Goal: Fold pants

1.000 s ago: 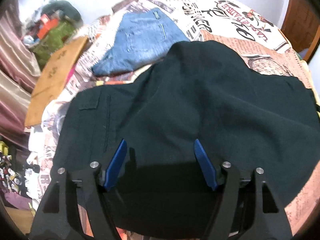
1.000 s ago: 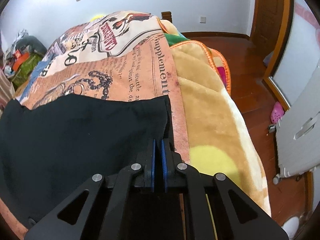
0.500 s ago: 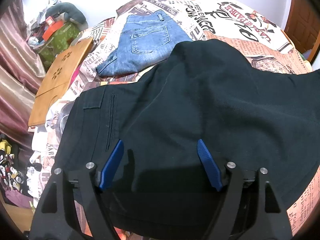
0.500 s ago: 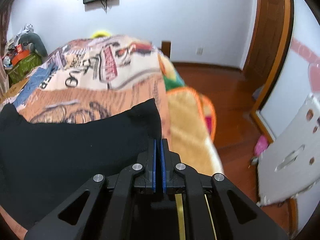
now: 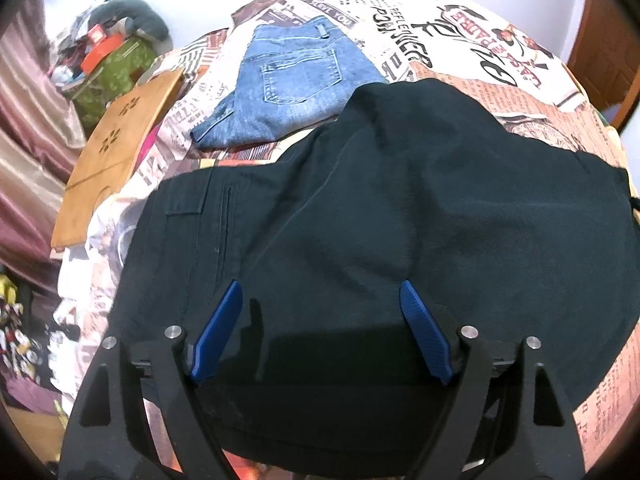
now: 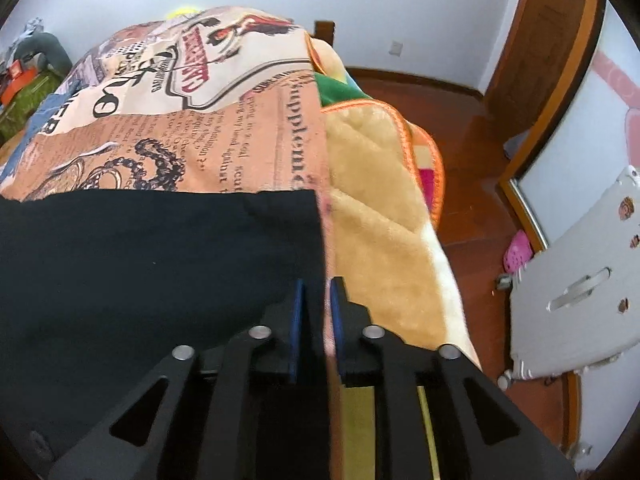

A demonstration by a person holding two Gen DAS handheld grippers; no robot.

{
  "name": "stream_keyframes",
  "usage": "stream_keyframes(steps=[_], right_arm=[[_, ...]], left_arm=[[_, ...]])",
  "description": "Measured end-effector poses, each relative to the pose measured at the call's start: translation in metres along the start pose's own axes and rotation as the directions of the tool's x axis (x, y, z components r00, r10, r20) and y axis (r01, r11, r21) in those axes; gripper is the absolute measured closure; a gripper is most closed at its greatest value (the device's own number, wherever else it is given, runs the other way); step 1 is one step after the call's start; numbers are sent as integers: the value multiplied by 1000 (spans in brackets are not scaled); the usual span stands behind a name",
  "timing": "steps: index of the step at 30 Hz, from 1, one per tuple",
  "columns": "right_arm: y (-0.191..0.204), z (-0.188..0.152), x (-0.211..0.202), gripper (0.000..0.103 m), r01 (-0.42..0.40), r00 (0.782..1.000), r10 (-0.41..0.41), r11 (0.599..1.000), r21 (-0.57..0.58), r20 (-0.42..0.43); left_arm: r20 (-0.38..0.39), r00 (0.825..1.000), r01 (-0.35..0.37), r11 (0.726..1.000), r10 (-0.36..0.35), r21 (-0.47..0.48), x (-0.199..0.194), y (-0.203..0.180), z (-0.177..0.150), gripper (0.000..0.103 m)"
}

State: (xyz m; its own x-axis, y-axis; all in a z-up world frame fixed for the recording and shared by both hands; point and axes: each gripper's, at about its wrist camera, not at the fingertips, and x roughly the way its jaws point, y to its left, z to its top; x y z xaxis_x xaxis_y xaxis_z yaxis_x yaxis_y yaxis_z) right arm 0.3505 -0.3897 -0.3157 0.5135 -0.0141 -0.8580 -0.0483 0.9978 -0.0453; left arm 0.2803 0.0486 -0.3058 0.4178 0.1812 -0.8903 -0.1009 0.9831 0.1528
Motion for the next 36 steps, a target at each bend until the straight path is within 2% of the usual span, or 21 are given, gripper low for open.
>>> stream_keyframes(steps=[2,3,4,6,9,12,14,17,19,20,22,25,29,33,36], right_arm=[[-6,-1,-13,85,5,1000,-5,1000,-7,-10],[-9,-3,-21,75,4,1000,-4,1000,-2,-7],[-13,-7,-30,60,-2,1000,2,1000,10,4],[-17,-18,-49,48,-24,999,22,999,40,43],[-18,-35,-69,48,-81,996,76,993,91,56],[-19,-52,-80,48,-157,987,150,972,174,52],[-18,-61,-83,48,-197,980,191,954,225,48],[-16,-79,-85,48,-241,970,238,926,292,47],[-15,-90,-85,48,-270,961,273,899,346,42],[-13,-95,-83,48,-282,956,290,886,367,33],[-12,-102,-80,48,-303,946,323,864,401,20],[-12,-109,-71,48,-320,936,353,833,451,11],[-15,-110,-55,48,-338,921,389,784,522,11],[-16,-107,-47,48,-339,921,389,758,557,31],[-19,-106,-40,40,-354,915,399,720,597,62]], left_arm=[[14,1000,21,1000,-21,13,-9,-3,7,22],[32,999,35,999,-35,16,-15,-5,12,22],[49,998,46,999,-47,24,-21,-8,16,22],[87,994,68,996,-72,52,-34,-18,27,22],[113,987,99,990,-110,101,-45,-39,41,21],[104,983,134,977,-152,164,-44,-68,51,21],[90,981,148,967,-170,209,-36,-87,53,17],[17,992,118,956,-127,269,-9,-120,53,16],[-50,991,136,949,-127,285,9,-138,48,16],[-34,992,127,951,-122,282,9,-144,45,16],[-24,991,131,944,-129,303,4,-154,42,16],[-77,974,227,922,-214,315,0,-167,35,16],[-59,978,207,904,-200,374,-7,-186,28,16],[-84,970,241,904,-226,354,-4,-191,28,16],[-83,969,246,906,-231,344,-1,-190,29,14]])
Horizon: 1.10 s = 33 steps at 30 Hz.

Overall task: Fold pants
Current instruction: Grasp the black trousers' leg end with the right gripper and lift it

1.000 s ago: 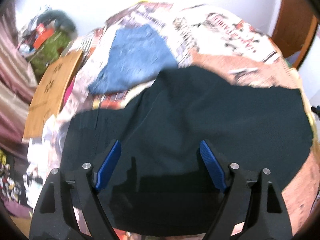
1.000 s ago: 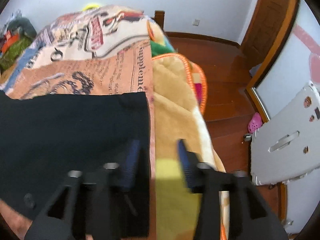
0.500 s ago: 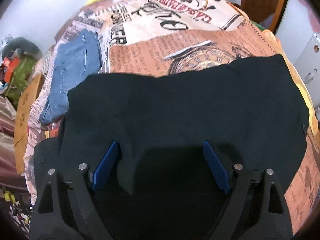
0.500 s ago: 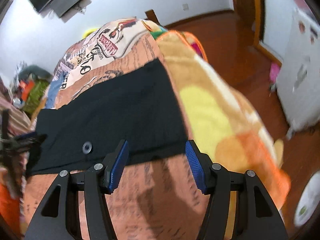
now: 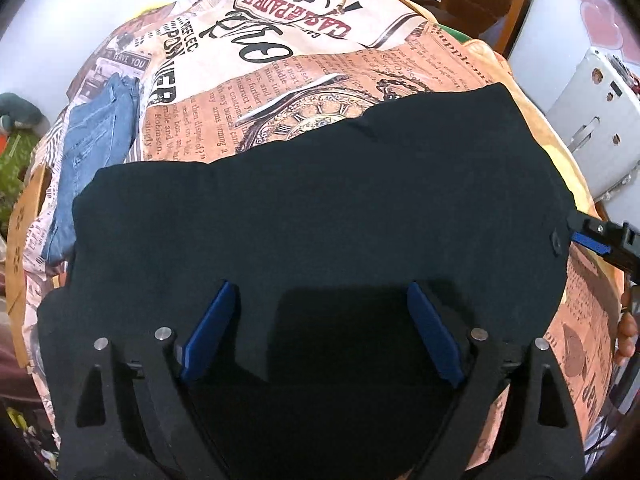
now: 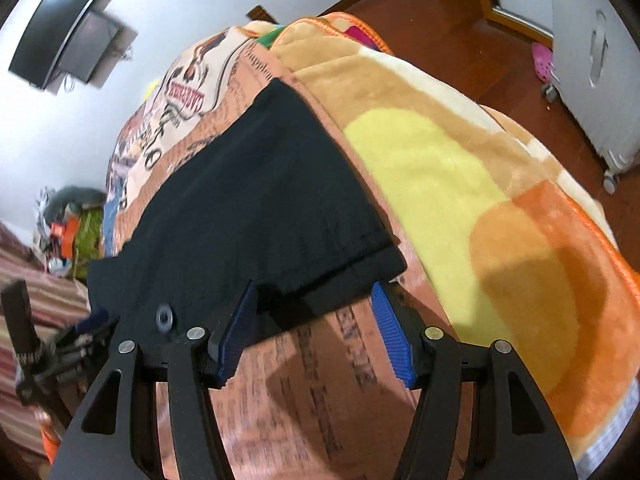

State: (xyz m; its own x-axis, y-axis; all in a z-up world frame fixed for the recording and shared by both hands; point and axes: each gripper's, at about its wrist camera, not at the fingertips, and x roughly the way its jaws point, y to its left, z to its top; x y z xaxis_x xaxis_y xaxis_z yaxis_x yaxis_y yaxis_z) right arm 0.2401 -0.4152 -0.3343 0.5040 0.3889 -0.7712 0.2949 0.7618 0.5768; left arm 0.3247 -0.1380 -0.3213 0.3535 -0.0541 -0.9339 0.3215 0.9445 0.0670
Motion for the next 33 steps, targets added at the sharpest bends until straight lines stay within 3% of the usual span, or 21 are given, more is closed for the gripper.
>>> stream_keyframes(steps=[6,8,10,12,14,19,25,33], right_arm=[[5,8,8,40,20,999,-20,1000,-3,38],[6,10,8,48,39,998,-38,999,-15,44],[7,12,9,73,58,997,-57,998,-26,53],[7,14,8,86,24,999,-22,999,-35,48],[12,13,5,91,30,998,-26,997,-66,57],[33,14,-16,93,41,992,-24,989,-144,120],[73,19,-47,93,32,979,18,971,-236,205],[143,17,-80,93,-29,955,135,928,-372,262]], left_arm=[[12,1000,-9,1000,9,2,1,-2,-2,13],[12,1000,-8,1000,8,1,2,-2,-1,12],[15,1000,-6,1000,6,0,1,-2,-1,12],[16,1000,-5,1000,5,-2,1,-1,-2,12],[17,1000,-2,1000,2,-4,0,0,-2,12],[37,999,1,1000,0,-27,-10,6,-4,13],[122,992,-15,998,22,-59,-43,24,-14,13],[229,972,1,983,42,-185,-94,81,-32,13]])
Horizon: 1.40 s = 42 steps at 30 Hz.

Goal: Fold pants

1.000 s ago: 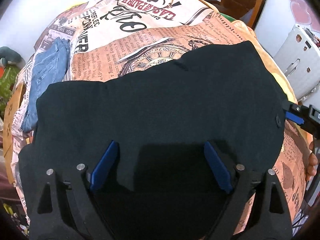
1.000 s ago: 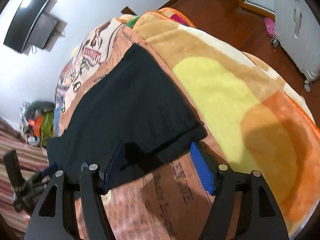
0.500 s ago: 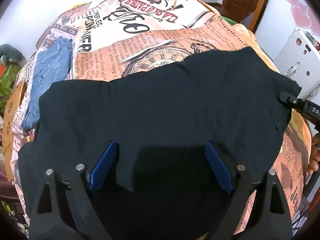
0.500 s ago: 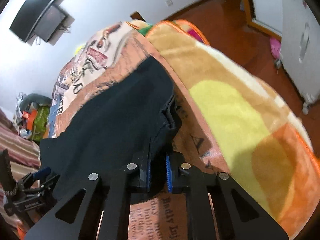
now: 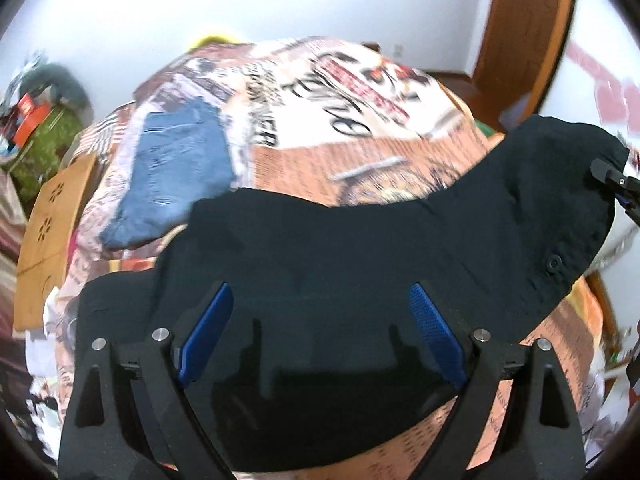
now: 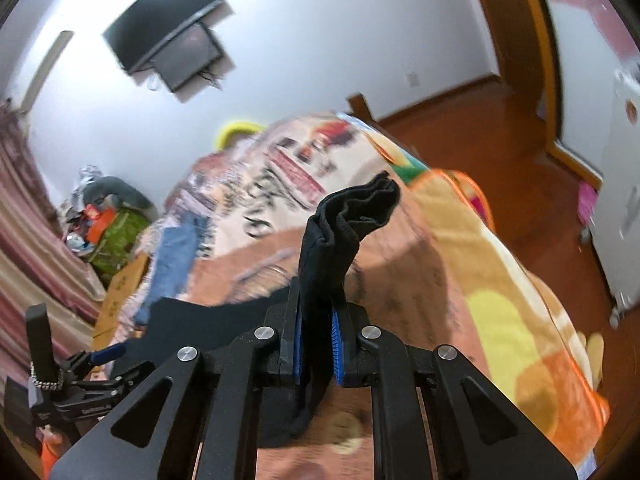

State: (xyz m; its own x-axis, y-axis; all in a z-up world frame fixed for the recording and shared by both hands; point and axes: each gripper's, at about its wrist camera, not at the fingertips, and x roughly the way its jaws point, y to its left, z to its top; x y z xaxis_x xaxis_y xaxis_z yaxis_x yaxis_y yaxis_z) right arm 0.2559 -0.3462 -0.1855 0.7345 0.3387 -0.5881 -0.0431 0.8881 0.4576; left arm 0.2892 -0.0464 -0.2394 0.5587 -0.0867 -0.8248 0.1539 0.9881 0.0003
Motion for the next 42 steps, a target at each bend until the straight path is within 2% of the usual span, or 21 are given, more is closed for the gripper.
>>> stream_keyframes(steps=[3,6,10,16,19,23,25,27,29,31,33,36,38,42], right_arm=[[28,8,-1,93,-35,999,36,998,-50,17],[54,12,4,93,-78,997,80,993,-89,12],[90,12,23,93,-168,986,164,980,-109,-38],[144,-15,58,93,-244,964,218,952,-187,-152],[171,-45,90,93,-288,935,226,933,-217,-272],[192,-97,126,93,-309,888,171,909,-279,-427],[194,-116,138,89,-307,867,136,904,-298,-480],[192,-127,141,87,-291,859,103,904,-312,-502],[191,-128,134,83,-300,855,105,899,-319,-507],[190,-121,125,66,-329,846,131,891,-312,-517],[190,-113,112,59,-351,852,158,880,-321,-499],[194,-99,92,56,-356,880,169,854,-380,-443],[188,-86,81,56,-331,908,166,848,-414,-386],[167,-63,76,56,-267,944,136,850,-453,-301]], left_arm=[[39,999,-6,998,9,-55,-18,27,-3,12],[74,996,-44,995,51,-87,-30,49,-7,12],[83,992,-84,987,95,-134,-39,81,-19,12],[74,987,-119,965,140,-235,-50,131,-44,12],[58,986,-132,951,154,-281,-51,151,-56,12],[34,986,-147,940,166,-307,-50,162,-69,12],[28,986,-150,940,166,-305,-49,162,-71,12],[25,985,-155,943,169,-294,-48,160,-71,12],[28,985,-156,947,170,-282,-47,157,-69,12],[33,986,-151,950,166,-272,-46,152,-63,12],[43,987,-136,955,152,-262,-46,146,-55,12],[63,991,-99,963,118,-252,-44,136,-41,12],[61,995,-65,972,81,-226,-38,125,-30,12],[61,997,-34,991,42,-129,-26,93,-7,12]])
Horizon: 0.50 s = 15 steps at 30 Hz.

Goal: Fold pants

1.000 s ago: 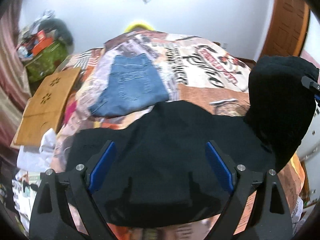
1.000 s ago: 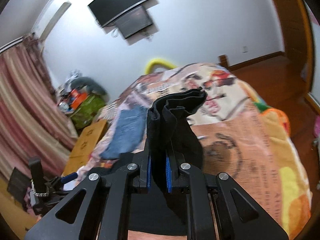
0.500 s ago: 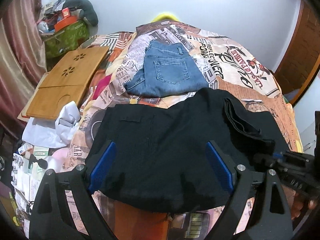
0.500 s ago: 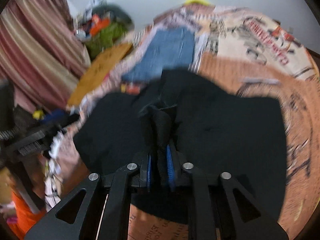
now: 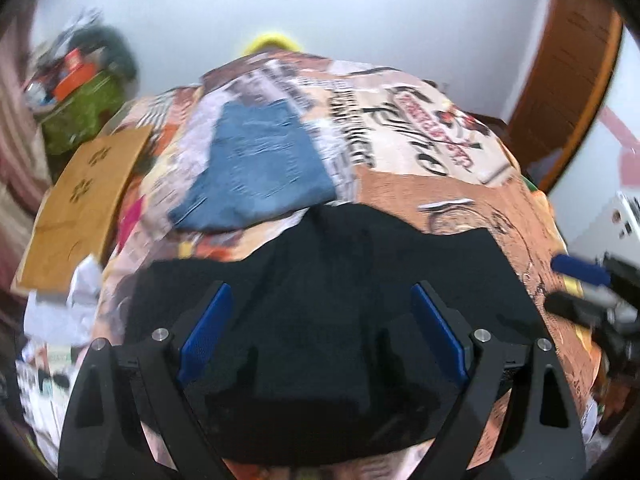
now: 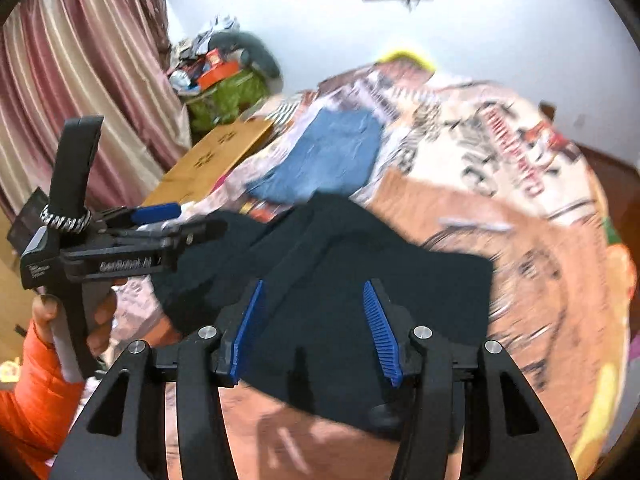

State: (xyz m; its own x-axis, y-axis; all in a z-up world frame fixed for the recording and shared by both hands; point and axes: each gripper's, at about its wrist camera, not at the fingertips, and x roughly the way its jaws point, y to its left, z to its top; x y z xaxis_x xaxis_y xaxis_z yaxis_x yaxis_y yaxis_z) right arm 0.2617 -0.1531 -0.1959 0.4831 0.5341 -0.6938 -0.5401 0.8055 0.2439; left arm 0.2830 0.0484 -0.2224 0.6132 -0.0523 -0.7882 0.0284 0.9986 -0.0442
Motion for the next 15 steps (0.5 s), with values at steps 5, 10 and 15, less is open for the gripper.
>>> stream_keyframes(steps=[5,10,15], right_arm=[[-40,7,6,56,88,996,-88,996,29,24],[-69,1,37,56,80,995,-76,994,74,-61],[-84,-20,72,56,55,983,-37,993,101,-180]], left_arm=[[-34,998,55,995,-52,89,22,-38,14,26],[-104,992,88,987,-74,137,58,-63,22,39],[-203,979,59,984,-24,167,98,-72,8,40]])
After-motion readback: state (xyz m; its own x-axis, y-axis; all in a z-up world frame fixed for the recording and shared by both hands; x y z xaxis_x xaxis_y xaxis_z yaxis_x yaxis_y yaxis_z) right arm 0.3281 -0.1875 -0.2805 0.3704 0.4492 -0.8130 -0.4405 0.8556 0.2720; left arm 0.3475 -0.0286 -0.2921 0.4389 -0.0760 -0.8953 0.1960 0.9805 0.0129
